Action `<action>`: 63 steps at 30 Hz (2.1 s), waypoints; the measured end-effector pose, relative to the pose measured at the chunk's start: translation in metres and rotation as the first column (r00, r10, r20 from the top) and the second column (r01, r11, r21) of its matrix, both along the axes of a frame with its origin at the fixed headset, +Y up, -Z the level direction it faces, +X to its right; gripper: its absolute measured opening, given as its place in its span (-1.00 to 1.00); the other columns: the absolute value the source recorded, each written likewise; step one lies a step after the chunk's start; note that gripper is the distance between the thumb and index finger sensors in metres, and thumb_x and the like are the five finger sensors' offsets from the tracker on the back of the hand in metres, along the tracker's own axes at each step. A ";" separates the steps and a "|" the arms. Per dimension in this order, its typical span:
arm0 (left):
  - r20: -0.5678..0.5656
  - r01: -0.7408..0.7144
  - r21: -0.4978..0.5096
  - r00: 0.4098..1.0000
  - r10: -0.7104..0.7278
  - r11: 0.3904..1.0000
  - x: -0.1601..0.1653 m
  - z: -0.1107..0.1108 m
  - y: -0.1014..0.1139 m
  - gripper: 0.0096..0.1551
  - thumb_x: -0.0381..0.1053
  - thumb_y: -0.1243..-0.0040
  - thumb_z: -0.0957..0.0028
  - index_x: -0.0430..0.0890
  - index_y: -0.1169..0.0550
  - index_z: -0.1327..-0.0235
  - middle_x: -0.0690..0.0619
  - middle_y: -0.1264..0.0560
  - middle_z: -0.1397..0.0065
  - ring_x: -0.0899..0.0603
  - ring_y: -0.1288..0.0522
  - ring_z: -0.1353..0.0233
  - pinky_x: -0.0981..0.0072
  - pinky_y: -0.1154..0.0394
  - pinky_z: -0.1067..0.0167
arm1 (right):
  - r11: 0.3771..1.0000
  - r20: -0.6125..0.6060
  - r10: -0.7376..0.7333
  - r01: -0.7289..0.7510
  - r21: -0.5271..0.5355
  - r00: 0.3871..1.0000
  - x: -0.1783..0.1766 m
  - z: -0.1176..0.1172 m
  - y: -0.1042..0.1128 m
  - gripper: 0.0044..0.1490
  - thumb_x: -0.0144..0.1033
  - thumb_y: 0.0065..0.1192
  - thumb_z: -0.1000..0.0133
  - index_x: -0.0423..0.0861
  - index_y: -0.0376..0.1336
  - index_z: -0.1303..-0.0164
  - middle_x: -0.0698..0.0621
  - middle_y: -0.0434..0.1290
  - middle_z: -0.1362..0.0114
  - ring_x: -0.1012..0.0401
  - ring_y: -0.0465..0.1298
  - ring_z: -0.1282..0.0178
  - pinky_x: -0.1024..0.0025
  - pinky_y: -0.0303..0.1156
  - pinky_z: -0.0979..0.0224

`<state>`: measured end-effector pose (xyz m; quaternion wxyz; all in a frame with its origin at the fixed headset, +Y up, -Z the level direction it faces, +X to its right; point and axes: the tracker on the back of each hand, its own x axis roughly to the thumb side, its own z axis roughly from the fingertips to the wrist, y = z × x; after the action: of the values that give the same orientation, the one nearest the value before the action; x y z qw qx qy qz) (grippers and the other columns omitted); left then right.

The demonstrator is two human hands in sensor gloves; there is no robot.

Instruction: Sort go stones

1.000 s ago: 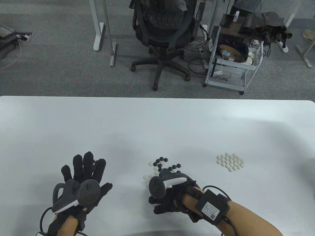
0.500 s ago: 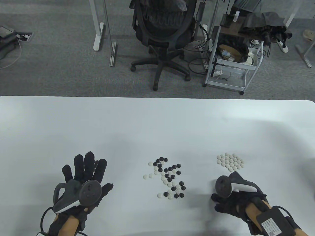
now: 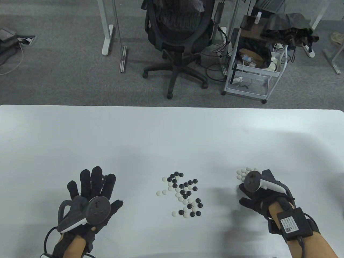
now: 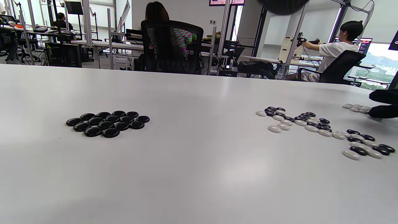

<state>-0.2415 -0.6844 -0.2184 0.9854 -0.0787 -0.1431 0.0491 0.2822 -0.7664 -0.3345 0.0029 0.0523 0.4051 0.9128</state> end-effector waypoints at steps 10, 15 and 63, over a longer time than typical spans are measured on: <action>0.004 -0.010 0.007 1.000 0.010 1.000 0.000 0.001 0.001 -0.07 0.25 0.27 -0.35 -0.20 0.17 -0.77 -0.52 0.50 -0.66 -0.66 0.52 -0.49 -0.76 0.46 -0.14 | 0.983 0.086 -0.180 0.176 0.054 0.980 -0.010 -0.021 0.030 -0.12 0.11 -0.23 -0.19 0.06 -0.27 -0.69 -0.31 -0.73 -0.50 -0.35 -0.69 -0.39 -0.61 -0.56 -0.27; 0.009 -0.006 0.009 1.000 0.006 1.000 0.000 0.001 0.001 -0.07 0.25 0.27 -0.35 -0.19 0.17 -0.77 -0.52 0.50 -0.66 -0.66 0.52 -0.49 -0.76 0.46 -0.14 | 0.961 0.025 -0.278 0.278 -0.004 0.960 -0.039 -0.017 0.069 -0.15 0.11 -0.20 -0.22 -0.05 0.05 -0.70 -0.35 -0.59 -0.60 -0.36 -0.65 -0.41 -0.61 -0.52 -0.27; 0.003 -0.005 -0.002 1.000 0.005 1.000 0.001 0.002 0.001 -0.07 0.25 0.27 -0.35 -0.19 0.16 -0.78 -0.53 0.50 -0.66 -0.66 0.53 -0.49 -0.76 0.46 -0.14 | 0.990 0.127 -0.082 0.096 -0.105 0.988 0.013 0.013 0.013 -0.21 0.07 -0.14 -0.24 0.09 -0.11 -0.68 -0.27 -0.71 -0.52 -0.33 -0.69 -0.39 -0.60 -0.57 -0.27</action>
<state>-0.2406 -0.6829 -0.2166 0.9849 -0.0794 -0.1448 0.0514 0.2953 -0.7538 -0.3219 0.0716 0.0139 0.4513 0.8894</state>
